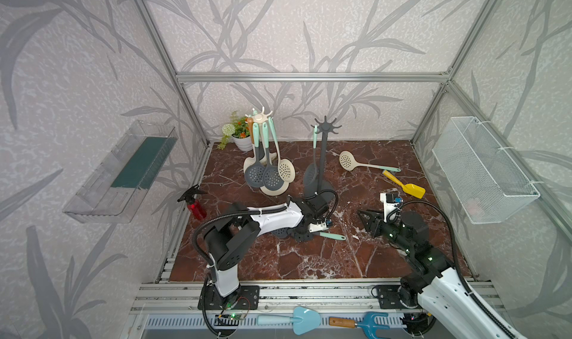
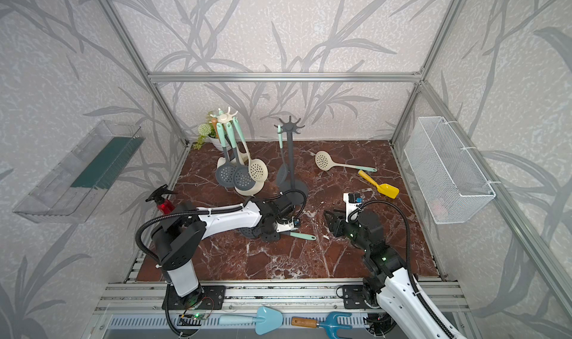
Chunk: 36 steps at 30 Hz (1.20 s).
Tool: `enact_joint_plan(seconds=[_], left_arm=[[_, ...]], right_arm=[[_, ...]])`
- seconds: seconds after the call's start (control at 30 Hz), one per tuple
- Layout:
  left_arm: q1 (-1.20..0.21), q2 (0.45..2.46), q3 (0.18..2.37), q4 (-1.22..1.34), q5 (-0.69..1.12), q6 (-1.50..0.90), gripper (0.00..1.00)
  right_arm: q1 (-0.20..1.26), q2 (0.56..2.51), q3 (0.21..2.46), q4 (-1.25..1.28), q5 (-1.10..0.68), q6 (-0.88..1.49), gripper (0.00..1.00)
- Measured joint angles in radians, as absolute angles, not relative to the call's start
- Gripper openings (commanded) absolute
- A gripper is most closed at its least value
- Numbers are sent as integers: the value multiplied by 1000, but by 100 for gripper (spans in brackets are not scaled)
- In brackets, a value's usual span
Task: Hang the skimmer on the kitchen utensil rack
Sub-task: Pick up the skimmer from the center of the board.
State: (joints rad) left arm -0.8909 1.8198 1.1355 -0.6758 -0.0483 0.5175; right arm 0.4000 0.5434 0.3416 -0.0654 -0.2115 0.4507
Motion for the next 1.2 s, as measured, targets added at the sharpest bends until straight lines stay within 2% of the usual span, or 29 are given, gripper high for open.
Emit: enact_joint_plan(seconds=[0.23,0.4,0.6,0.9,1.03,1.2], left_arm=[[-891,1834,1145,-670,-52,504,16],[-891,1826,1144,-657,-60,494,1],[-888,1718,1100,-636,-44,432,0],[-888,1477,986,-512,52,297,0],[-888,1428,949,-455,81,250,0],[-889,1395,925,-381,84,198,0]], right_arm=[[400,537,368,-90,-219,440,49],[400,531,387,-116,-218,443,49],[400,519,434,-128,-206,516,49],[413,572,412,-102,-172,793,52],[469,639,412,-99,-139,863,53],[605,732,414,-89,-55,920,53]])
